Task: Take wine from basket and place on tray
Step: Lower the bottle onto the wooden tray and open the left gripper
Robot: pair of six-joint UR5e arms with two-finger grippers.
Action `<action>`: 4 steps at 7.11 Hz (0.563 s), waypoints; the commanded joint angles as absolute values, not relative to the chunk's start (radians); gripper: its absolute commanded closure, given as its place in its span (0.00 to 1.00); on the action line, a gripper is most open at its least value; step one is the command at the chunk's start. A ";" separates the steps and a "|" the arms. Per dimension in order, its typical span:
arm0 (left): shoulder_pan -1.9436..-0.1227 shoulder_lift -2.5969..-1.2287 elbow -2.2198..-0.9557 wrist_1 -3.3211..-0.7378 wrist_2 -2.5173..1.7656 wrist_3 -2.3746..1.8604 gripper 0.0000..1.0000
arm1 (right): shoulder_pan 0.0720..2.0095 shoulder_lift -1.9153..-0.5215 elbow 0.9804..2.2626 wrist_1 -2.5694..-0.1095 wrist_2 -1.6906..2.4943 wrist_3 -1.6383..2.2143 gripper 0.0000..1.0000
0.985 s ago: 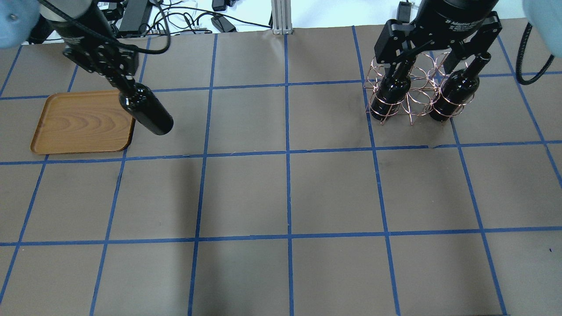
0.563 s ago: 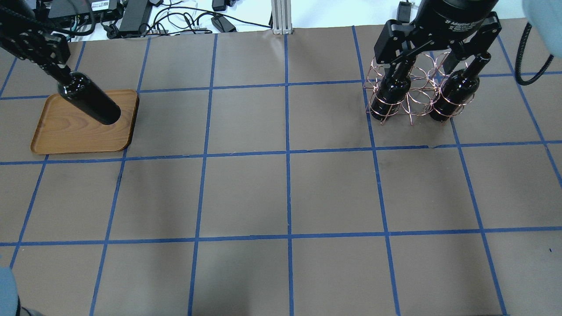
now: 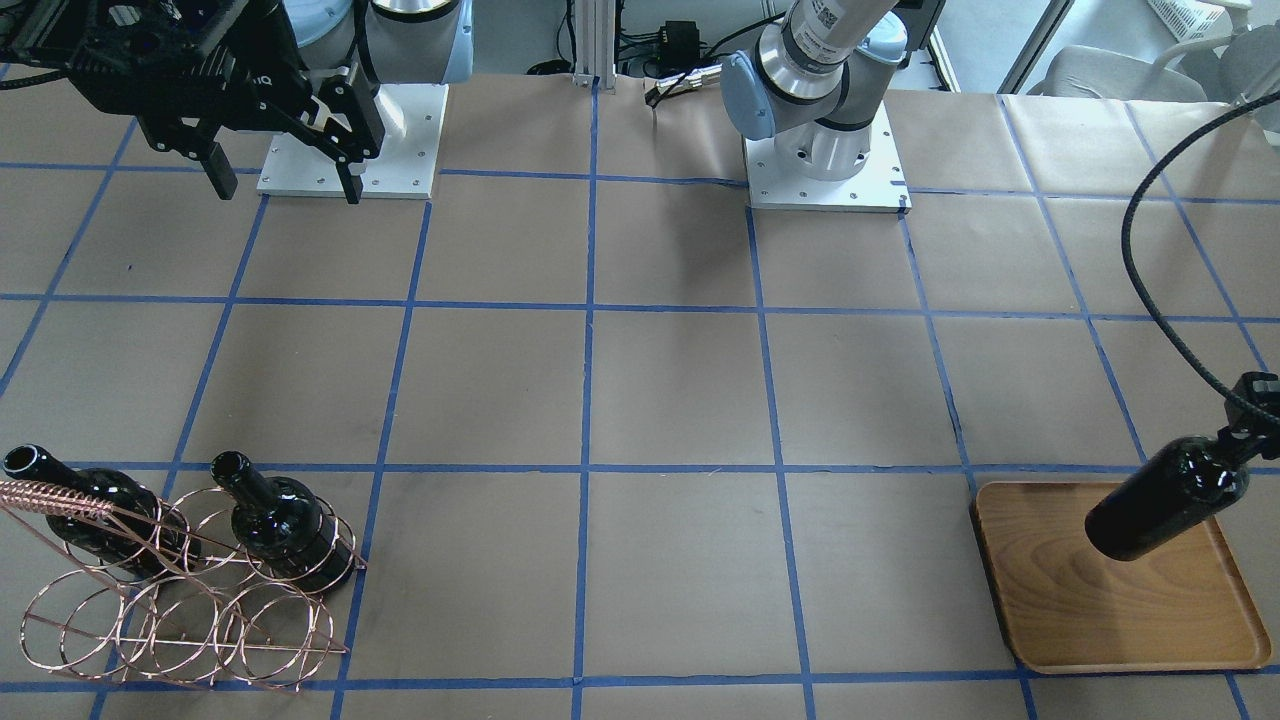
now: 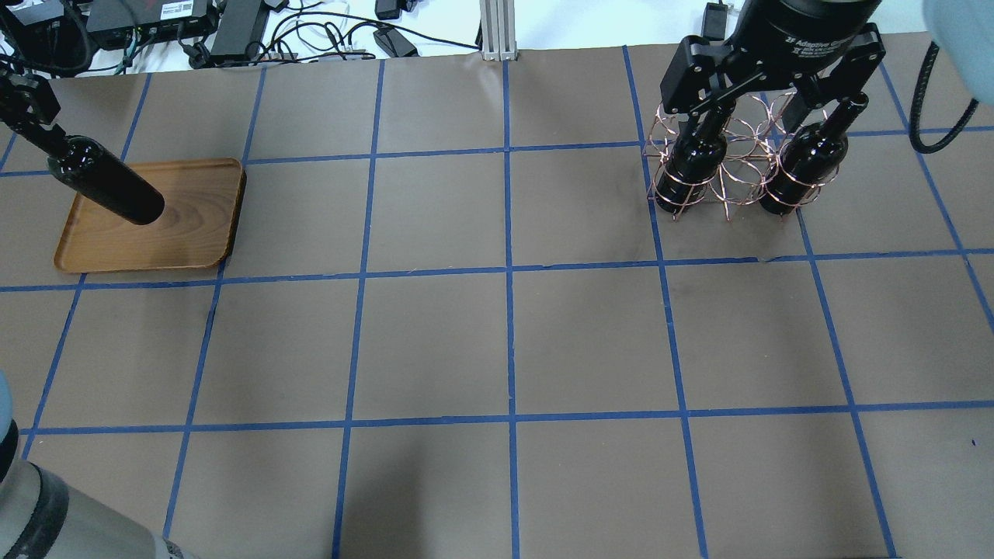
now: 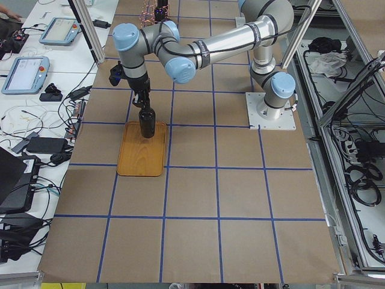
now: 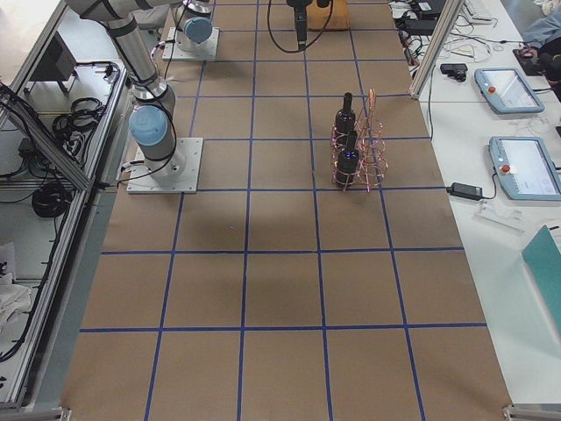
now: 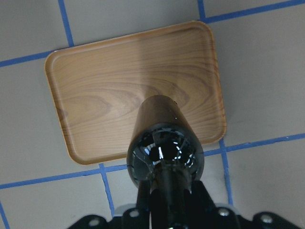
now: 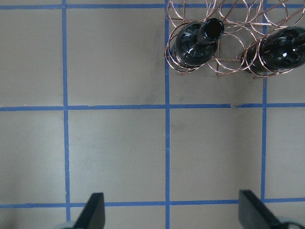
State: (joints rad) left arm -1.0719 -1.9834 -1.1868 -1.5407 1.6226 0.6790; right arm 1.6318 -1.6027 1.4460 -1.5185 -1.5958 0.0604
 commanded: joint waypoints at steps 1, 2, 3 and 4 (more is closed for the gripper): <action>-1.036 -2.045 -1.170 -1.497 1.626 0.709 1.00 | 1.632 -1.603 1.447 -1.519 -1.595 0.061 0.00; -1.035 -2.072 -1.170 -1.473 1.621 0.710 1.00 | 1.632 -1.603 1.447 -1.519 -1.595 0.061 0.00; -1.035 -2.085 -1.170 -1.464 1.615 0.710 1.00 | 1.632 -1.603 1.447 -1.519 -1.595 0.061 0.00; -1.035 -2.085 -1.170 -1.463 1.602 0.710 1.00 | 1.632 -1.603 1.447 -1.519 -1.595 0.061 0.00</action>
